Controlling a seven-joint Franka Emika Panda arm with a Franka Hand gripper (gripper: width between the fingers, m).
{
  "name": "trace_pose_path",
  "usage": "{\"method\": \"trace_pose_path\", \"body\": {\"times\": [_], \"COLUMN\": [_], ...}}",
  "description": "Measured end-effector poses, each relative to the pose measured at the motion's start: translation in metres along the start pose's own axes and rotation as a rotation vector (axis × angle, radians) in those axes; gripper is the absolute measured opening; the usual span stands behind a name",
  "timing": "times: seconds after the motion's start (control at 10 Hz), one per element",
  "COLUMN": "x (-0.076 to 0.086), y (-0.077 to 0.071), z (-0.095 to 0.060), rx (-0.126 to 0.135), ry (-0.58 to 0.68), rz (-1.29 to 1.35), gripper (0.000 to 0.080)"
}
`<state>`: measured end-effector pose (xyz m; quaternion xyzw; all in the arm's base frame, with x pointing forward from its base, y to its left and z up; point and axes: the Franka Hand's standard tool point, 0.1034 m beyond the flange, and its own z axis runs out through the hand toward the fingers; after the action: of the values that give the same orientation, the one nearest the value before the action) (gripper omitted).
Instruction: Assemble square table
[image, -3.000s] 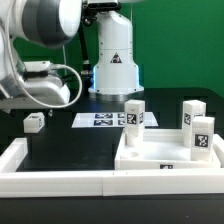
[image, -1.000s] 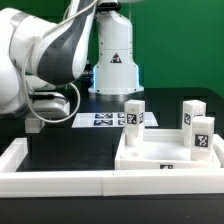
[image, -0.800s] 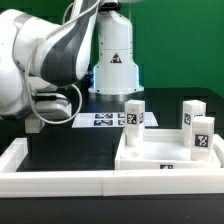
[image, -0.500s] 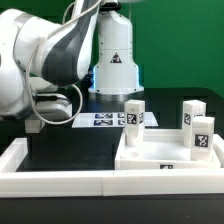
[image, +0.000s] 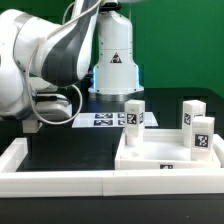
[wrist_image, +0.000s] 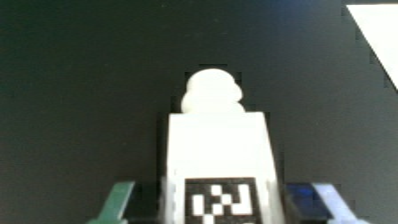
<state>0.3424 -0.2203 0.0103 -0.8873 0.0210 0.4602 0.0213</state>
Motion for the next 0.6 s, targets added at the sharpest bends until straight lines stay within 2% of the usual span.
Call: {"method": "trace_pose_path", "body": {"times": [0.3, 0.4, 0.6], "x": [0.0, -0.002, -0.014], "y": [0.0, -0.002, -0.018], "z": [-0.002, -0.013, -0.032], "rx": [-0.002, -0.008, -0.009], "ry": [0.003, 0.023, 0.064], "rz": [0.0, -0.005, -0.017], "gripper": [0.0285, 0.0285, 0.0285]}}
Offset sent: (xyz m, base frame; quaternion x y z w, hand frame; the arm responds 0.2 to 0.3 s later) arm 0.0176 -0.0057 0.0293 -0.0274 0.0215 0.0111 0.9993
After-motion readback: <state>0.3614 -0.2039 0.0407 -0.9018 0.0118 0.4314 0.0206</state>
